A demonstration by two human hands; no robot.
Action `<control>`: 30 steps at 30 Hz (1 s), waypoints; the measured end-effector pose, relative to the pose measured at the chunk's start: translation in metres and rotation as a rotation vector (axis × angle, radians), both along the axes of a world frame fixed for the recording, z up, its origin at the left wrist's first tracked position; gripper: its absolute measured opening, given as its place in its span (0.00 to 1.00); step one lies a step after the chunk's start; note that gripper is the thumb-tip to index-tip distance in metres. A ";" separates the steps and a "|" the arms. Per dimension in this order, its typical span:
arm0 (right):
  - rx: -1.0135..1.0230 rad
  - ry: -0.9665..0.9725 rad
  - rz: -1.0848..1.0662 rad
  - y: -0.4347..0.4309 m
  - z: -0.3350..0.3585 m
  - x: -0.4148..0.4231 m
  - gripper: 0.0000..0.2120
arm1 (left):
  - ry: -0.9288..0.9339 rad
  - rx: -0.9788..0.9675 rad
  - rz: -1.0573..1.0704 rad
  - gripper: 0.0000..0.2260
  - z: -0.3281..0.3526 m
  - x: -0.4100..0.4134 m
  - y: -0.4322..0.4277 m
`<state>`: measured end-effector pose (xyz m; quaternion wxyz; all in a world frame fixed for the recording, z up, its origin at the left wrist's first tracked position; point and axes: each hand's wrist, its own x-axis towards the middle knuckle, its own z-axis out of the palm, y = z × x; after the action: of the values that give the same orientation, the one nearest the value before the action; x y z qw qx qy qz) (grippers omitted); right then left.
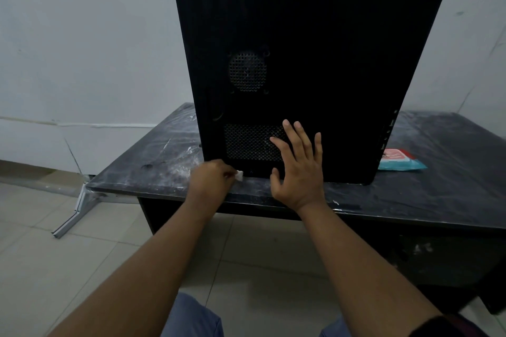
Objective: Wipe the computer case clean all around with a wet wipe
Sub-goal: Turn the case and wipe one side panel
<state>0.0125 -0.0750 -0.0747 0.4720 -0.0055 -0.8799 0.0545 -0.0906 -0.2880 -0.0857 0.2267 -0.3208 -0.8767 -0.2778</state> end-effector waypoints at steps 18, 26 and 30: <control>-0.012 0.012 0.006 -0.001 0.001 0.000 0.32 | 0.028 -0.093 -0.025 0.06 0.010 -0.013 -0.019; -0.013 0.024 0.017 0.000 0.002 0.000 0.33 | 0.076 -0.131 -0.150 0.04 0.009 0.013 0.043; -0.020 0.026 0.020 -0.001 0.001 0.000 0.33 | 0.033 -0.058 -0.060 0.05 0.008 -0.003 0.007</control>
<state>0.0121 -0.0757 -0.0733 0.4827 -0.0009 -0.8731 0.0681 -0.0934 -0.2807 -0.0780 0.2235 -0.3579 -0.8705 -0.2533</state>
